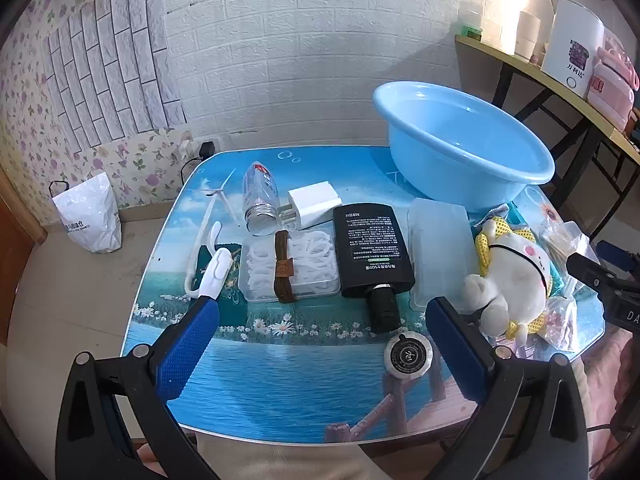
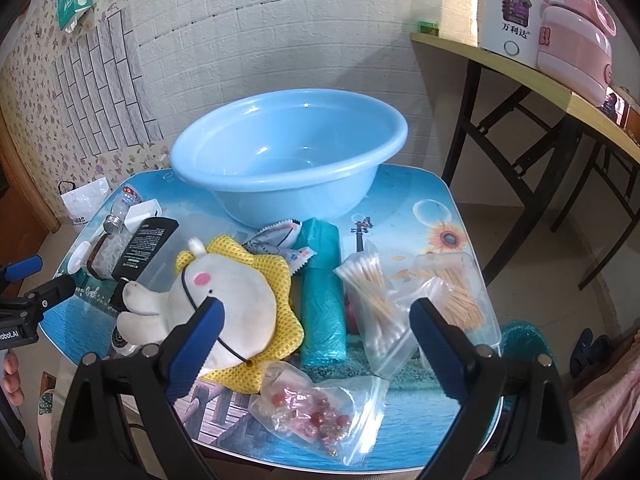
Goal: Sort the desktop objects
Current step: 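Move both tools toward the table items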
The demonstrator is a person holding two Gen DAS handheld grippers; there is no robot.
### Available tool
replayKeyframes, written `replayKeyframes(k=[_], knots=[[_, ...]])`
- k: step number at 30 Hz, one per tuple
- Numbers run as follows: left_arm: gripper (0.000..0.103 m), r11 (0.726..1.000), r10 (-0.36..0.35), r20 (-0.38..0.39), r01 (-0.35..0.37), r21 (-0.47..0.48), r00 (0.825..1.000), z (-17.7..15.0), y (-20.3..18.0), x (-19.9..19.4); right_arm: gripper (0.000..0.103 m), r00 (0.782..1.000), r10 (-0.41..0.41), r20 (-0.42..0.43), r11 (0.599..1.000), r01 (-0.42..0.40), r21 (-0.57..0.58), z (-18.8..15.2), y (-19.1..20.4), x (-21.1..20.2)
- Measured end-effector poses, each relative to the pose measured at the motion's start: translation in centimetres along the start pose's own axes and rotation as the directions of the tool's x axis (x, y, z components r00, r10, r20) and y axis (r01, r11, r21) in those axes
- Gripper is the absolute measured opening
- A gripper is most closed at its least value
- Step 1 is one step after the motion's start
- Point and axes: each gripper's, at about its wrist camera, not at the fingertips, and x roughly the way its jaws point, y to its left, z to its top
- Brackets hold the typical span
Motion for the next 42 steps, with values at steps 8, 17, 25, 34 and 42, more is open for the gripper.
replayKeyframes(k=[8,17,25,34,42], knots=[[0.103,1.000,-0.022,-0.007,0.022,0.006,1.000,-1.0,0.0,0.2,0.096,1.000,-0.009,-0.025,1.000,0.010,0.021,-0.9,-1.2,0.3],[0.103,0.999,-0.048,-0.053,0.048,0.009,0.997,-2.3,-0.7,0.9,0.096,0.999,-0.009,-0.045,0.999,0.010,0.032,-1.8,-2.0,0.6],[0.103,0.996,-0.079,-0.060,0.081,0.026,0.995,-2.3,-1.9,1.0,0.096,0.998,0.008,-0.060,1.000,-0.007,0.025,-2.1,-2.0,0.9],[0.103,0.996,-0.084,-0.068,0.086,0.031,0.994,-2.2,-2.6,1.5,0.096,0.997,-0.003,-0.071,0.999,0.007,0.045,-2.3,-3.2,1.1],[0.103,0.995,-0.086,-0.075,0.089,0.035,0.993,-2.1,-3.3,2.1,0.103,0.997,-0.013,-0.075,0.999,0.016,0.050,-2.6,-3.9,1.4]])
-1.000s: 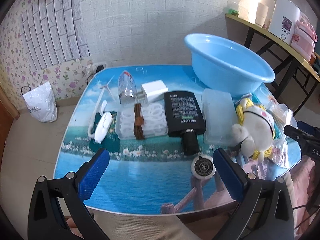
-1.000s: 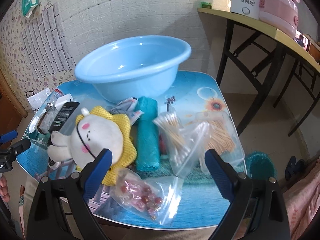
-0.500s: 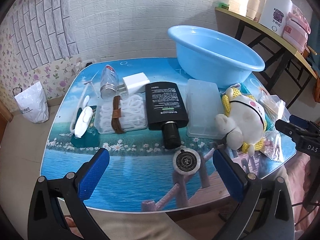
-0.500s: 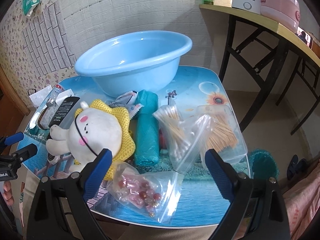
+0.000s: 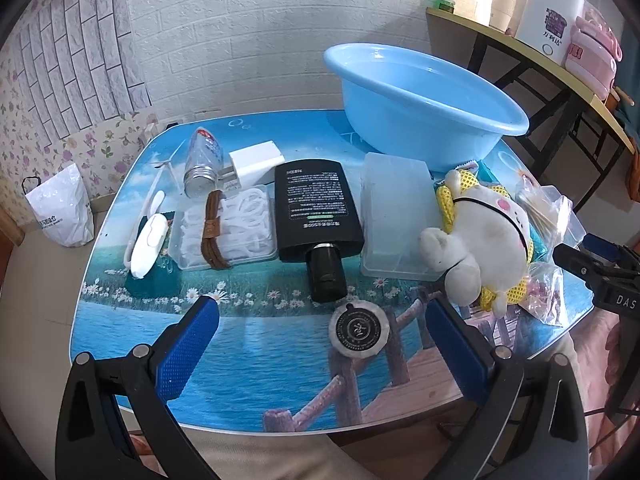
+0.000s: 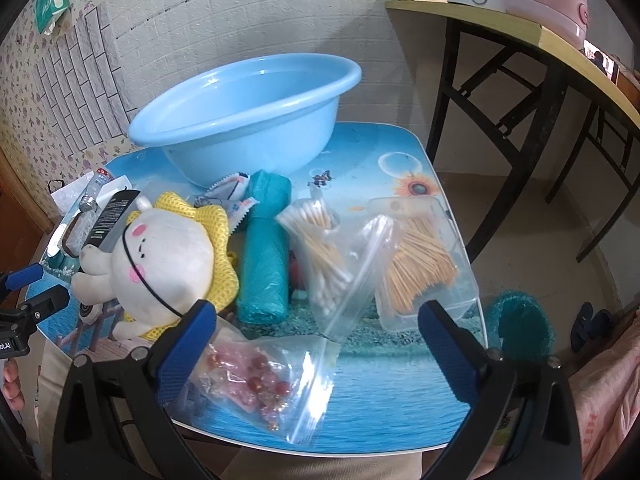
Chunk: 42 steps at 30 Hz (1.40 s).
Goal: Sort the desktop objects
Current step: 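Move both tools toward the table items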
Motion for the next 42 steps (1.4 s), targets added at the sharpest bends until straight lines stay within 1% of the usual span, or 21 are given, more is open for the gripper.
replayKeyframes(k=[4,7,11,17,21,25,26,29,31,36,37,38,40,42], knots=[[0.103,1.000,-0.006,0.002,0.006,0.004,1.000,0.3,-0.6,0.4,0.103,1.000,-0.003,0.011,1.000,0.003,0.011,0.0,-0.6,-0.1],[0.103,1.000,0.004,-0.003,-0.004,0.004,1.000,0.5,-0.9,1.1,0.103,1.000,-0.006,0.010,1.000,0.006,0.012,0.0,-1.0,0.0],[0.103,1.000,0.001,0.011,-0.001,-0.016,1.000,0.9,-0.8,1.4,0.103,1.000,-0.006,-0.002,1.000,0.006,0.020,-0.1,-1.5,0.5],[0.103,0.999,-0.002,0.013,0.002,-0.045,1.000,1.4,-0.5,2.1,0.103,1.000,-0.006,-0.003,1.000,0.006,0.021,-0.2,-1.8,0.7],[0.103,0.999,0.025,0.015,-0.024,-0.033,1.000,1.4,-0.6,2.4,0.103,1.000,-0.013,-0.001,1.000,0.013,0.016,-0.1,-2.0,0.6],[0.102,0.999,0.031,0.008,-0.031,-0.039,0.999,1.3,-0.3,2.8,0.103,1.000,-0.023,-0.005,1.000,0.023,0.010,-0.1,-2.2,0.7],[0.100,0.999,0.032,0.007,-0.032,-0.040,0.999,1.3,-0.3,2.8,0.103,1.000,-0.027,-0.011,1.000,0.027,0.012,-0.2,-2.3,0.9],[0.083,0.999,0.041,-0.002,-0.041,-0.029,0.999,1.1,-0.4,3.1,0.103,0.999,-0.026,-0.024,0.999,0.027,0.024,-0.5,-2.6,1.3],[0.080,0.999,0.035,-0.009,-0.035,-0.023,0.999,1.1,-0.5,3.3,0.103,0.999,-0.024,-0.024,0.999,0.024,0.032,-0.6,-2.7,1.4],[0.079,0.999,0.040,-0.002,-0.040,-0.009,0.999,1.0,-0.7,3.3,0.103,1.000,-0.009,-0.028,0.999,0.011,0.042,-0.6,-2.9,1.8],[0.076,0.999,0.037,-0.001,-0.037,-0.009,0.999,1.0,-0.7,3.3,0.103,1.000,-0.006,-0.030,0.999,0.008,0.047,-0.6,-3.0,1.8],[0.072,0.999,0.034,0.000,-0.034,-0.009,0.999,1.1,-0.7,3.3,0.103,1.000,-0.005,-0.030,0.999,0.006,0.050,-0.5,-3.0,1.9],[0.067,0.999,0.035,-0.001,-0.035,-0.005,0.999,1.0,-0.7,3.3,0.103,1.000,-0.005,-0.029,0.999,0.006,0.051,-0.5,-3.1,2.1],[0.065,0.999,0.037,-0.001,-0.037,-0.002,0.999,1.0,-0.7,3.4,0.103,1.000,-0.005,-0.030,0.999,0.006,0.051,-0.5,-3.1,2.1]])
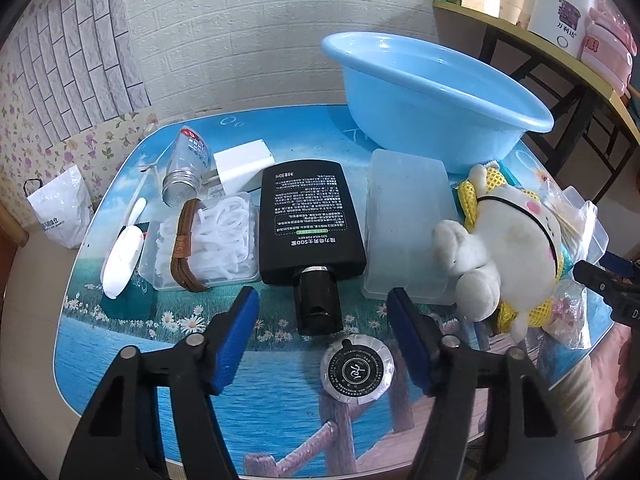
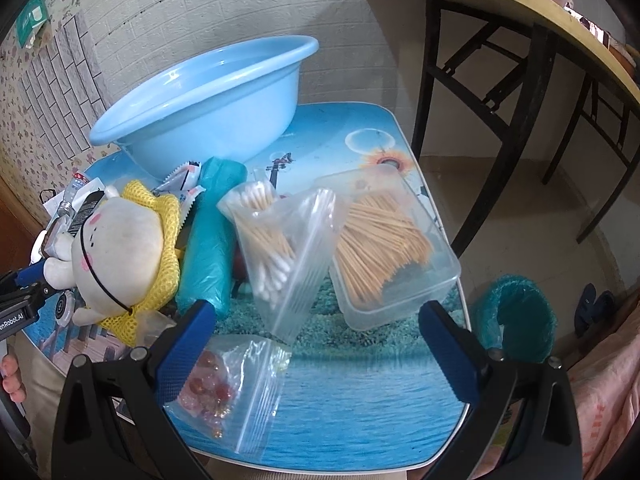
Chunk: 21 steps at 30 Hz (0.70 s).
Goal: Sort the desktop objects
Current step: 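Move both tools toward the table items, then grasp the black bottle with the left tool while the right tool grasps the clear toothpick box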
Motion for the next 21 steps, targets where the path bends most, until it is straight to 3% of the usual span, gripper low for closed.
replayKeyframes(k=[10,12,14,16,17,21], knots=[[0.063,1.000,-0.014,-0.021,0.013,-0.027,1.000,-0.5,0.4,0.9,0.103,1.000,-0.013,0.000,1.000,0.013,-0.013,0.0,0.0,0.3],[0.057,1.000,-0.004,-0.009,0.003,-0.021,1.000,-0.4,0.4,0.7,0.101,1.000,-0.015,0.001,1.000,0.015,-0.014,0.1,0.0,0.2],[0.050,1.000,-0.012,-0.008,0.012,-0.022,1.000,-0.3,0.5,0.7,0.096,1.000,-0.007,0.001,1.000,0.007,-0.009,0.2,-0.1,0.2],[0.047,1.000,-0.011,-0.013,0.011,-0.021,1.000,-0.1,0.7,0.8,0.076,1.000,-0.012,0.001,1.000,0.012,-0.004,0.2,-0.2,0.1],[0.046,1.000,-0.010,-0.015,0.010,-0.022,1.000,-0.1,0.8,0.9,0.071,1.000,-0.012,-0.005,1.000,0.012,-0.004,0.2,-0.3,0.2],[0.044,0.999,-0.012,-0.012,0.012,-0.030,1.000,0.0,1.0,1.1,0.066,1.000,0.005,-0.019,1.000,-0.005,0.000,0.2,-0.4,0.4]])
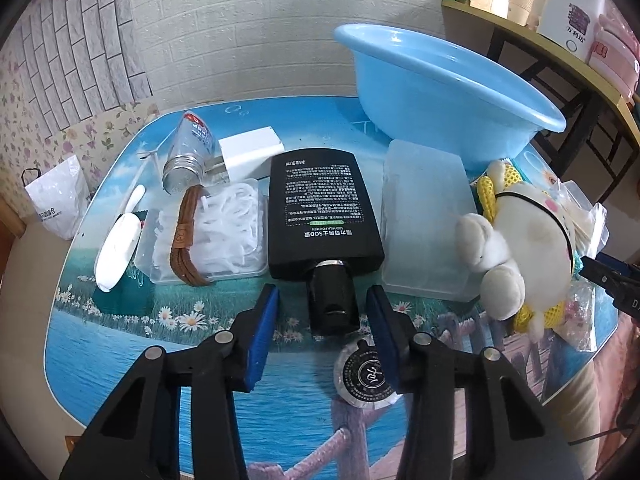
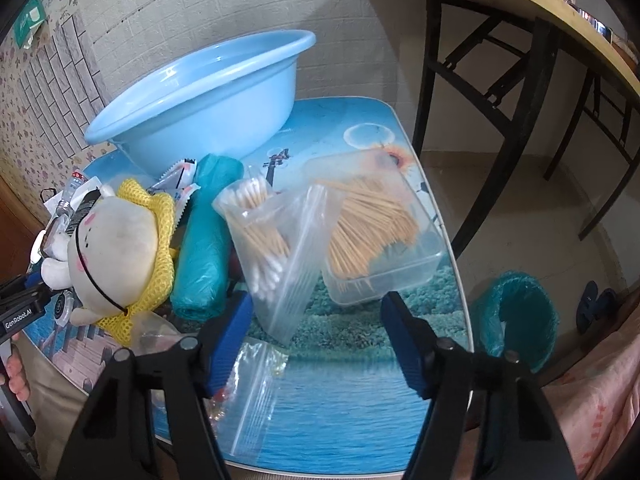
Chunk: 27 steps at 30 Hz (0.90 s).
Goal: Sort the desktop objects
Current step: 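Grasp the black bottle with the left tool while the right tool grasps the clear toothpick box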
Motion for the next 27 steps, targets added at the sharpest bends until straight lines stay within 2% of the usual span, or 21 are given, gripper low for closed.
replayKeyframes(k=[3,5,7,15,19,27], knots=[[0.044,1.000,0.004,0.003,-0.004,-0.007,1.000,0.0,0.2,0.0,0.067,1.000,-0.002,-0.005,1.000,0.002,-0.002,-0.1,0.0,-0.1],[0.044,1.000,-0.003,0.002,0.003,-0.017,1.000,0.0,0.4,0.0,0.075,1.000,-0.006,-0.010,1.000,0.006,-0.007,-0.1,0.1,-0.1],[0.045,1.000,-0.006,0.006,0.006,-0.025,1.000,-0.1,0.5,0.0,0.088,1.000,-0.018,0.000,1.000,0.018,-0.008,-0.2,0.0,-0.3],[0.054,0.999,-0.005,0.020,0.006,-0.034,1.000,0.3,0.7,-0.2,0.088,1.000,-0.025,0.015,1.000,0.025,-0.003,0.2,-0.3,-0.4],[0.064,0.999,0.013,0.044,-0.012,-0.029,0.999,0.9,0.7,-0.4,0.088,0.999,-0.025,0.029,1.000,0.025,0.000,0.5,-0.9,-0.8],[0.066,0.999,0.007,0.039,-0.005,-0.042,0.999,2.3,0.6,0.0,0.088,0.996,-0.039,0.076,0.999,0.039,-0.004,1.3,-2.8,-2.5]])
